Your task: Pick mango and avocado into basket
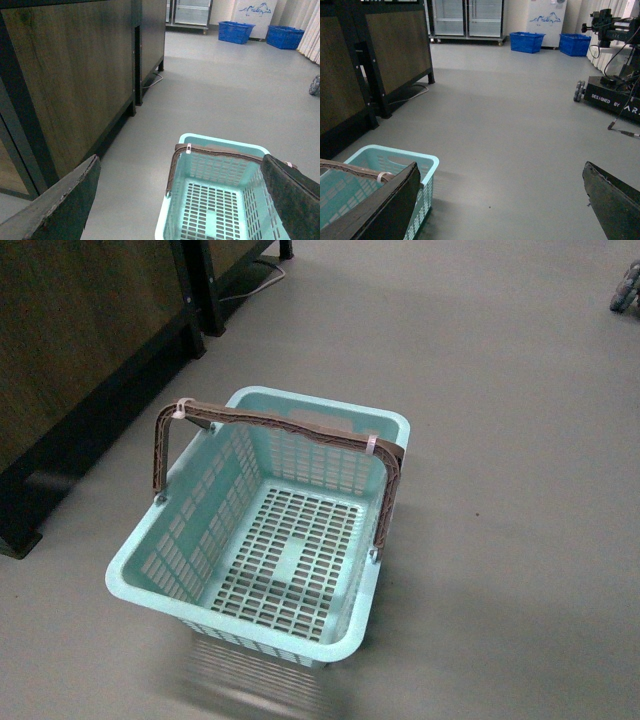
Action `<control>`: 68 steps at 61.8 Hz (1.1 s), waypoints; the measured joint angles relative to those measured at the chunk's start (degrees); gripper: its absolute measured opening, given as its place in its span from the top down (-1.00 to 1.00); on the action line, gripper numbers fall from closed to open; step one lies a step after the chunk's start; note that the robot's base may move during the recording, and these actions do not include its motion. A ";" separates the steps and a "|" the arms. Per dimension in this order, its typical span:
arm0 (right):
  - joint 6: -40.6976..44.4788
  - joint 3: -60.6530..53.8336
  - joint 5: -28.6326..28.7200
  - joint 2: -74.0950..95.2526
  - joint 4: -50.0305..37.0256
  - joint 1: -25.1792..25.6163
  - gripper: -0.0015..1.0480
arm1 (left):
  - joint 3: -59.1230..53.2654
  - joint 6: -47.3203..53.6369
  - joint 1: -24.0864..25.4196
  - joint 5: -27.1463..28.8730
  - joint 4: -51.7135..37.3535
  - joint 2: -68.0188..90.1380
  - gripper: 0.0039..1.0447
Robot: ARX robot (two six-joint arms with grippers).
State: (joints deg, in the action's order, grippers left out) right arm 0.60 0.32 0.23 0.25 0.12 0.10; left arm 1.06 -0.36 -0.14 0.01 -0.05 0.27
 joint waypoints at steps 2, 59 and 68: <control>0.00 0.00 0.00 0.00 0.00 0.00 -0.85 | 0.00 0.00 0.00 0.00 0.00 0.00 -0.87; 0.00 0.00 0.02 0.00 0.00 0.00 -0.85 | 29.66 -50.31 -6.27 -1.25 -41.13 101.15 -0.87; 0.00 0.00 0.00 0.00 0.00 0.00 -0.85 | 40.04 -57.57 -11.45 -2.64 -44.41 114.99 -0.87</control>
State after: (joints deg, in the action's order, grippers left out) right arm 0.60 0.32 0.23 0.25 0.12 0.10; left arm 41.10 -57.93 -11.60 -2.63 -44.47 115.26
